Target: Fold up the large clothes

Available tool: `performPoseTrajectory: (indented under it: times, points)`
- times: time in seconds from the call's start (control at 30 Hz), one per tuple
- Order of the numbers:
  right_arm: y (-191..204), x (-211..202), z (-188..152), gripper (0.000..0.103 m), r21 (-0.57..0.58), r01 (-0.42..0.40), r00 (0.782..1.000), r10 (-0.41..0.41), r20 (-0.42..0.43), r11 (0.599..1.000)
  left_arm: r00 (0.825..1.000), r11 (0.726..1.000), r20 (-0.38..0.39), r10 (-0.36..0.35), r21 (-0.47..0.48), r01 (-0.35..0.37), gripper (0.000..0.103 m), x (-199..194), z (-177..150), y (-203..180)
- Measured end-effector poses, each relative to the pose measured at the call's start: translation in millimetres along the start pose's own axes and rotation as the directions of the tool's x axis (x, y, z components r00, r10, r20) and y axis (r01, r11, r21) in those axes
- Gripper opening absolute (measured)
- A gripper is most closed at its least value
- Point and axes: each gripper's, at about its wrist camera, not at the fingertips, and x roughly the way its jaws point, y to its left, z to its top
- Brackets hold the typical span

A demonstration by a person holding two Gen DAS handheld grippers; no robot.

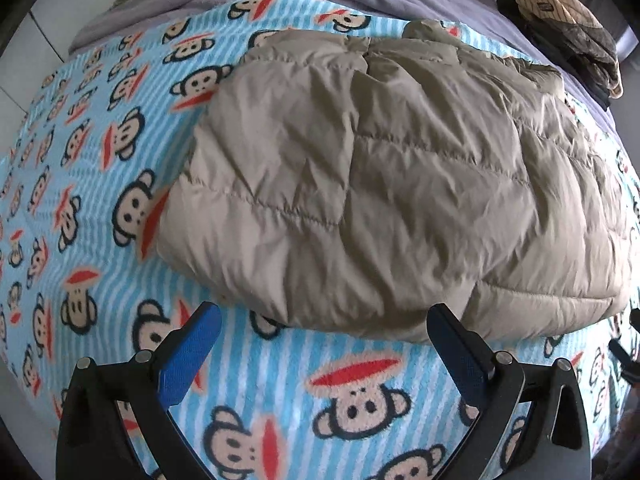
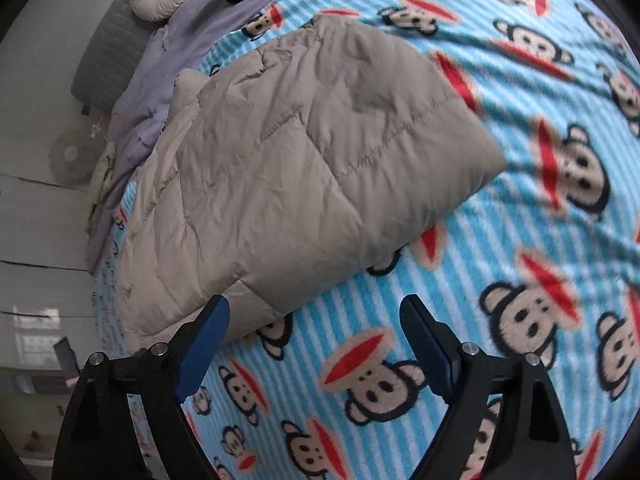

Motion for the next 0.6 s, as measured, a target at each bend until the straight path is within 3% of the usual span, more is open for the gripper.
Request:
performPoseTrajectory:
  times: [0.03,0.1,0.2,0.3,0.43,0.6]
  points:
    - [-1.7,1.3,-1.2,0.103,0.014,-0.010,1.000,0.010,-0.005,1.000,1.000,1.000,0.000,-0.006,-0.005,0.006,0.103,-0.3,-0.9,1.1]
    - [-4.3,2.7,-4.1,0.103,0.040,-0.038,0.999,0.039,-0.009,0.998,1.000,0.999,0.001,-0.030,-0.020,0.030,0.103,-1.0,-3.3,4.1]
    - [-9.8,6.4,-8.5,0.103,0.083,-0.087,0.995,0.090,-0.039,0.993,0.990,0.987,-0.010,-0.139,-0.081,0.138,0.103,0.0,-6.0,15.9]
    - [-15.5,13.7,-11.3,0.103,0.134,-0.137,0.985,0.150,-0.089,0.981,0.969,0.955,-0.015,-0.248,-0.171,0.242,0.103,4.1,-9.9,30.2]
    - [-22.5,17.4,-16.0,0.103,0.175,-0.152,0.981,0.171,-0.096,0.973,0.942,0.909,-0.005,-0.335,-0.265,0.322,0.103,9.3,-16.0,47.6]
    - [-32.3,22.2,-18.3,0.103,0.225,-0.194,0.970,0.221,-0.102,0.955,0.893,0.834,0.026,-0.448,-0.347,0.429,0.103,23.3,-23.2,65.1]
